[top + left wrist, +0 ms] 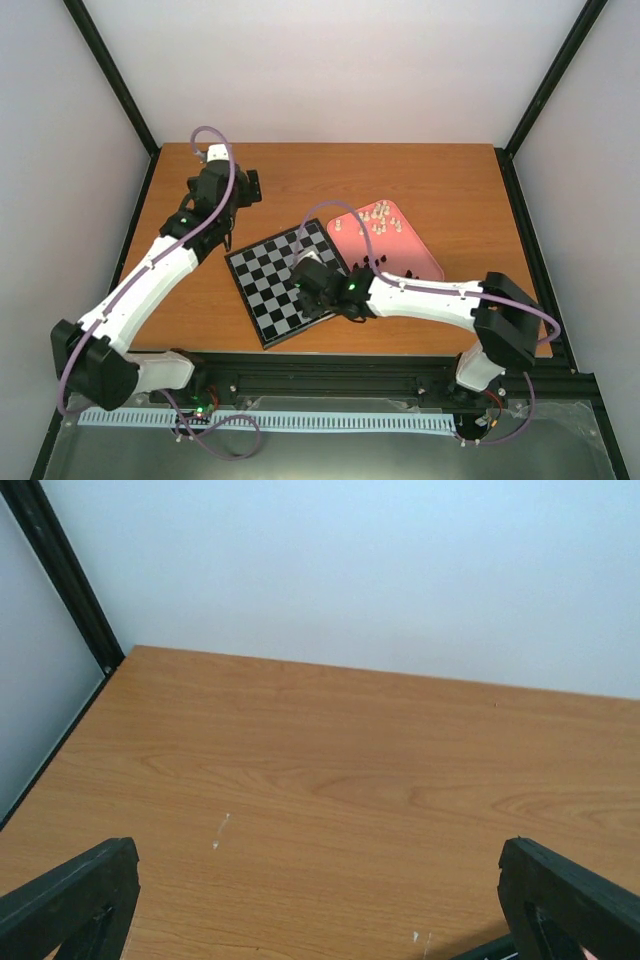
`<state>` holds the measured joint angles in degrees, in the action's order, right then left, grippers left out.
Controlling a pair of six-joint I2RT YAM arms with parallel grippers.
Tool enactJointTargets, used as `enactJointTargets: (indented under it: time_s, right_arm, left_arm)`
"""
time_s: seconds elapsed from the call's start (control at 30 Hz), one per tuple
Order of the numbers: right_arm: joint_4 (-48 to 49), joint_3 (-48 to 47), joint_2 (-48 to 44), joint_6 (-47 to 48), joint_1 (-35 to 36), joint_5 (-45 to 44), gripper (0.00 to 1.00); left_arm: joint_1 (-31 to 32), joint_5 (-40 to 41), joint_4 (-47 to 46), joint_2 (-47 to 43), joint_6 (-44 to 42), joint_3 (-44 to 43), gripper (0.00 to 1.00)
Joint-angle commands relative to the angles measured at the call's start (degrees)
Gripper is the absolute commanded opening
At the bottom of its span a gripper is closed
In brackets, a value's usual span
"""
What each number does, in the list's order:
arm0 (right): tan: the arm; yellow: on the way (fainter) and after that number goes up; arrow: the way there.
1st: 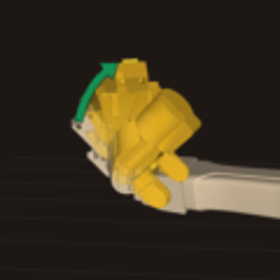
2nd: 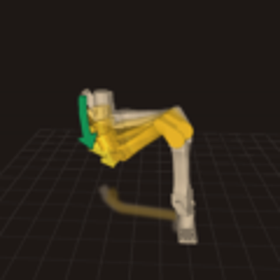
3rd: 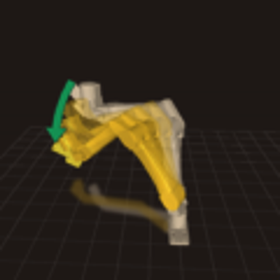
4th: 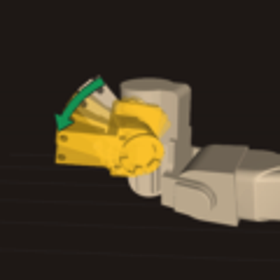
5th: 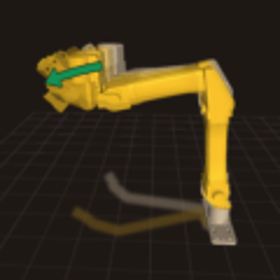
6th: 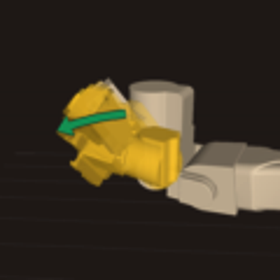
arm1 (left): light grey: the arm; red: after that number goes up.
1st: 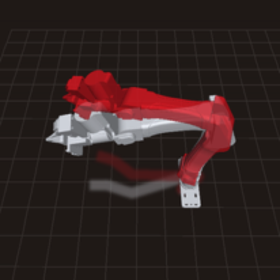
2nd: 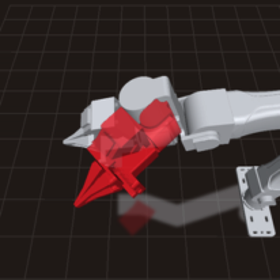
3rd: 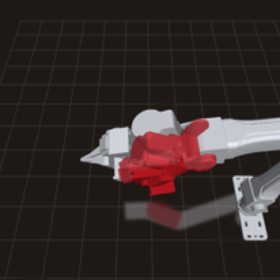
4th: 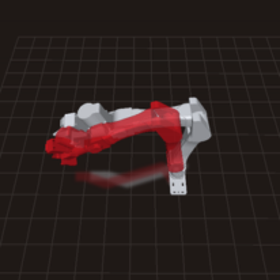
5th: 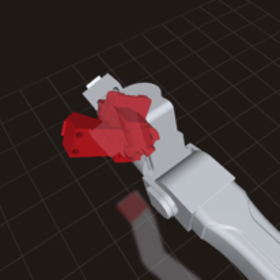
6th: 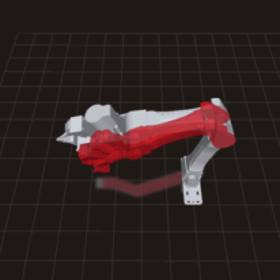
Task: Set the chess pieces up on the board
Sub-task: Place the chess piece on the chessboard.
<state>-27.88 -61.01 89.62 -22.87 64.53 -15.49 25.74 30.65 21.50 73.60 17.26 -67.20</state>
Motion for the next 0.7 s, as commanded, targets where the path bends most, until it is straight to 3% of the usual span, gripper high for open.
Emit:
enactJointTargets:
  time_s: [0.0, 0.43, 0.67]
  right_arm:
    - [2.24, -3.92, 3.35, 1.14, 2.81, 0.58, 0.03]
    - [2.84, -10.08, 12.76, 2.18, 8.38, 4.04, 0.03]
    - [0.32, -10.71, 14.52, 0.62, 8.55, 1.61, 0.03]
  left_arm:
    - [0.53, 2.03, 1.26, -3.94, 1.35, 1.57, 1.00]
    - [0.54, 1.47, 1.09, -7.29, 1.46, 3.89, 1.00]
    - [0.48, 1.64, 0.88, -7.50, 1.19, 4.35, 1.00]
